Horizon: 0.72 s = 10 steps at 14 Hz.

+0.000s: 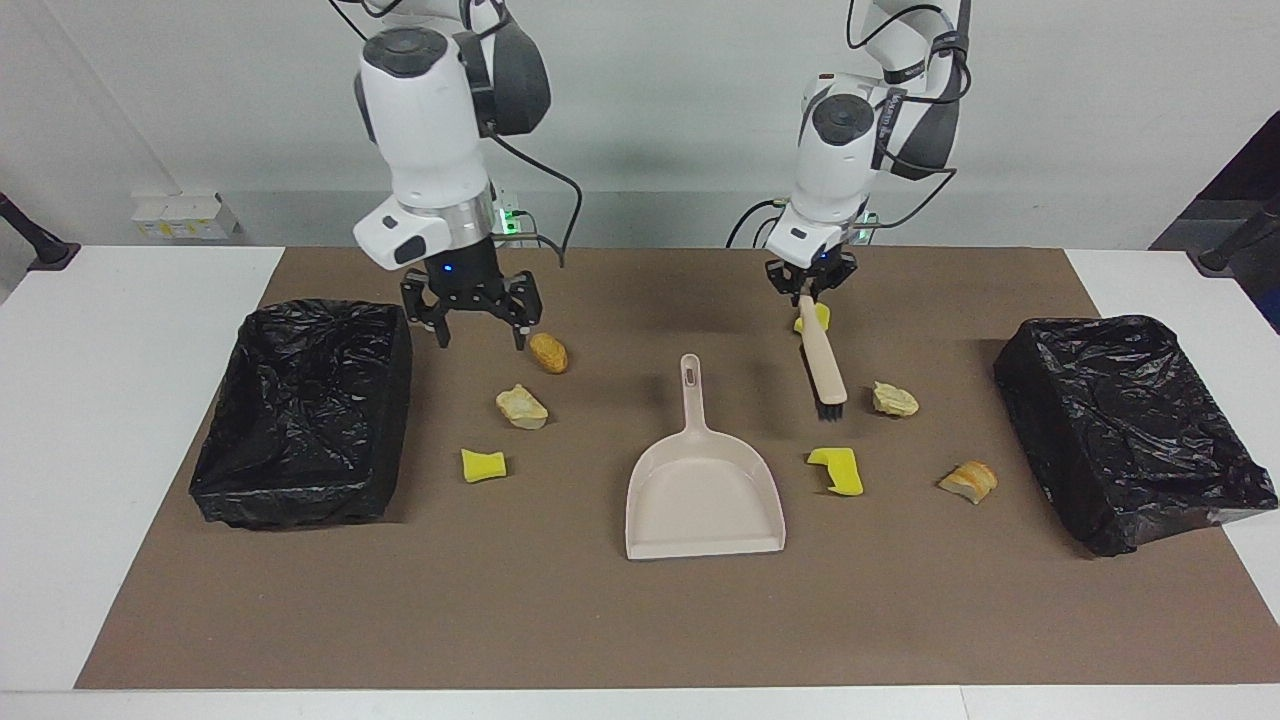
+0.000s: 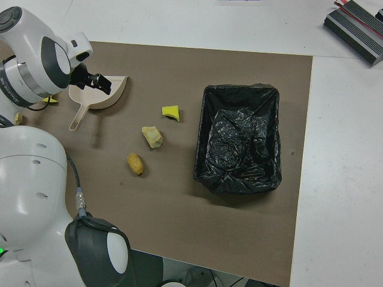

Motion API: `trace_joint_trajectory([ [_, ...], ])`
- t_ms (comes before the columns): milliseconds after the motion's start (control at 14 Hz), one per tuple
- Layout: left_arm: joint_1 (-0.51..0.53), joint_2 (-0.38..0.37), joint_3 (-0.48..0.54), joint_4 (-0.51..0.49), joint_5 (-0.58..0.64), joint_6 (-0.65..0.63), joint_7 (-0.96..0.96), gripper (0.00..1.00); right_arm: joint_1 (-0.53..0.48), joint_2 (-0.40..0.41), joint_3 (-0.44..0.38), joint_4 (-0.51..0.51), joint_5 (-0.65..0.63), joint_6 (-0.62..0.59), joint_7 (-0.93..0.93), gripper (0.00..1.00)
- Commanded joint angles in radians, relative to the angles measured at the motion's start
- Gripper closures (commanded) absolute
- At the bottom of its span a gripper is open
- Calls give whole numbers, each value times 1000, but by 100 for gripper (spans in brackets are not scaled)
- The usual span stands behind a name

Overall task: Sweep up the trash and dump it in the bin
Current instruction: 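Lift the brush with the left gripper while the right gripper grasps the dustpan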

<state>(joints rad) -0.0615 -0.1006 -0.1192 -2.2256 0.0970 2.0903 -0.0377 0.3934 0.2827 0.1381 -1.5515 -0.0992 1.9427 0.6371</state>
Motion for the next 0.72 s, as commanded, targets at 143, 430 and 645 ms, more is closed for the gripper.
trace_joint_trajectory([
  [143,85,10,-14,18,18,-80,269,100,94,125,-2,99,-25,50,92,0],
  [430,84,-7,-14,17,0,-237,667,100,163,214,-2,91,-71,145,133,0],
  [645,65,-48,-17,-6,-11,-364,840,100,162,292,-2,93,-108,225,121,0],
])
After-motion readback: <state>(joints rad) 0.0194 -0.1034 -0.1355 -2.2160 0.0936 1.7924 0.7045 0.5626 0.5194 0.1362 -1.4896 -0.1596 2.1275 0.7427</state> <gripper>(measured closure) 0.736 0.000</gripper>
